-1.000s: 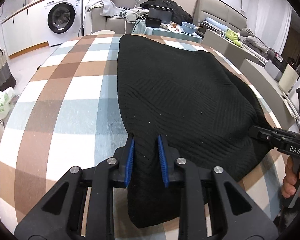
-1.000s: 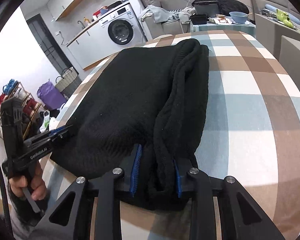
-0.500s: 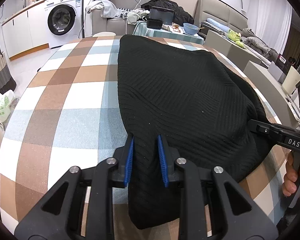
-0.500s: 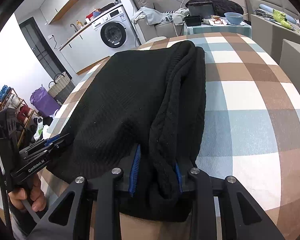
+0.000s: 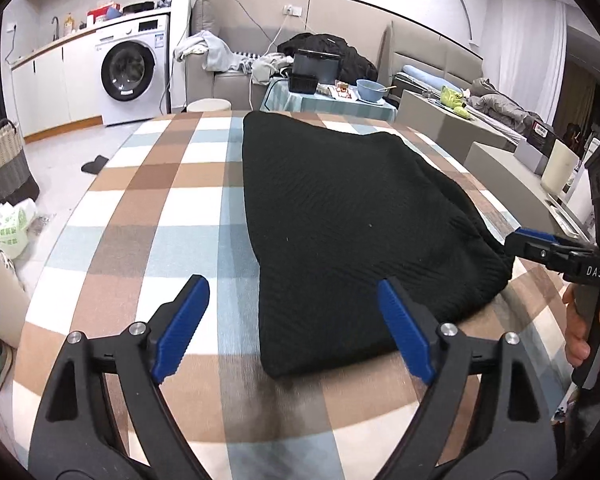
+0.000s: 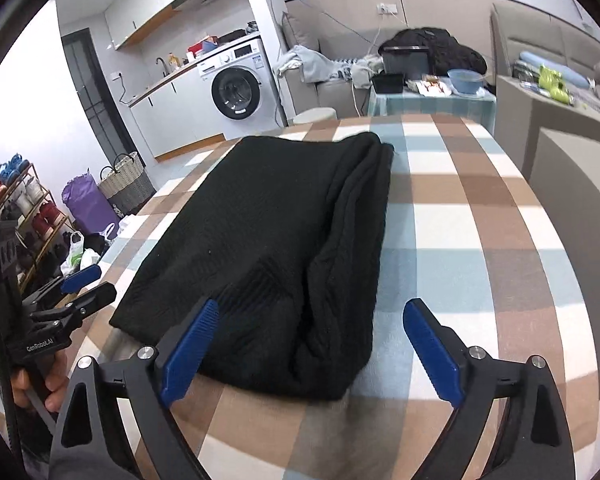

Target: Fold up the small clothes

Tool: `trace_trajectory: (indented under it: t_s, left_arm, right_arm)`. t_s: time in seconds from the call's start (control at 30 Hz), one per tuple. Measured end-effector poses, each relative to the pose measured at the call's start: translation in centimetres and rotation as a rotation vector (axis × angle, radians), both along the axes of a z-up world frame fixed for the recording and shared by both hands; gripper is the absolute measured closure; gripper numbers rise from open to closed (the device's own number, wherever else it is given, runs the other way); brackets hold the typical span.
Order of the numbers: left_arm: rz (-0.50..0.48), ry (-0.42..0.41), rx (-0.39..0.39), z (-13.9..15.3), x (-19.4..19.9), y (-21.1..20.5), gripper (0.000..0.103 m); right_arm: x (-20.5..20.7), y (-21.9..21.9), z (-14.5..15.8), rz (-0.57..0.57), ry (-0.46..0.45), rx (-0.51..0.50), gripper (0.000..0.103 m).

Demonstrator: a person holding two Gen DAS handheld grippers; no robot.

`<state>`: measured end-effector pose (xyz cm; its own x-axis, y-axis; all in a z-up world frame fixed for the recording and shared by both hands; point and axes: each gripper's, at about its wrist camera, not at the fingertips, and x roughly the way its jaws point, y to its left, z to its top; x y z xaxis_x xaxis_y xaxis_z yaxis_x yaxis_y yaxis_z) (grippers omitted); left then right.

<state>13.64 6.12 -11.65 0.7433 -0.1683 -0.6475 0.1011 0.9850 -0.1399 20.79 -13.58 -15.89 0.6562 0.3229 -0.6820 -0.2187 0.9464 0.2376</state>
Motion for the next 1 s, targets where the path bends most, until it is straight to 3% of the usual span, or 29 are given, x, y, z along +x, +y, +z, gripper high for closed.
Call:
trace_trajectory:
  t_s: [0.07, 0.1, 0.2, 0.37, 0.4, 0.43, 0.5, 0.57, 0.63, 0.7, 0.83, 1.0]
  left_arm:
    - [-0.005, 0.014, -0.011, -0.2, -0.4, -0.1, 0.018]
    - [-0.011, 0.020, -0.012, -0.3, -0.5, -0.3, 0.018]
    - [-0.030, 0.029, -0.004, -0.7, -0.4, -1.3, 0.018]
    - [-0.088, 0.038, 0.009, -0.6, 0.0, -3.7, 0.018]
    - [-0.107, 0.036, 0.015, -0.4, 0.1, -4.5, 0.018]
    - [-0.117, 0.033, 0.019, -0.3, 0.2, -4.8, 0.018]
    - [-0.137, 0.027, 0.030, -0.1, 0.4, -5.8, 0.018]
    - [-0.155, 0.026, 0.027, -0.1, 0.8, -6.6, 0.018]
    - [-0.165, 0.034, 0.037, -0.2, 1.4, -7.5, 0.018]
    - [-0.168, 0.031, 0.058, -0.2, 2.0, -8.3, 0.018]
    - [-0.192, 0.055, 0.049, -0.5, 3.2, -9.9, 0.018]
    - [-0.240, 0.099, 0.082, -1.7, 4.0, -11.7, 0.018]
  right_arm:
    - [-0.3, -0.4, -0.4, 0.020, 0.019, 0.042, 0.009]
    - [-0.3, -0.6, -0.6, 0.022, 0.027, 0.058, 0.014]
    - [0.2, -1.3, -1.8, 0.028, 0.094, 0.151, 0.046]
    - [1.7, -1.1, -3.1, 0.026, 0.135, 0.199, 0.075]
    - [1.8, -0.9, -2.9, 0.036, 0.130, 0.201, 0.089]
    - [1.5, -0.6, -2.3, 0.055, 0.101, 0.205, 0.093]
    - [0.5, -0.9, -0.8, 0.103, 0.052, 0.297, 0.094]
    - [0.8, -1.7, -1.3, 0.057, 0.137, 0.317, 0.094]
    - [1.4, -1.9, -3.0, -0.010, 0.229, 0.224, 0.095]
    - [1.4, -2.0, -3.7, -0.026, 0.249, 0.190, 0.094]
    - [1.3, -3.0, -3.0, -0.023, 0.219, 0.254, 0.085]
    - [3.9, -3.1, -2.7, -0.033, 0.216, 0.309, 0.084]
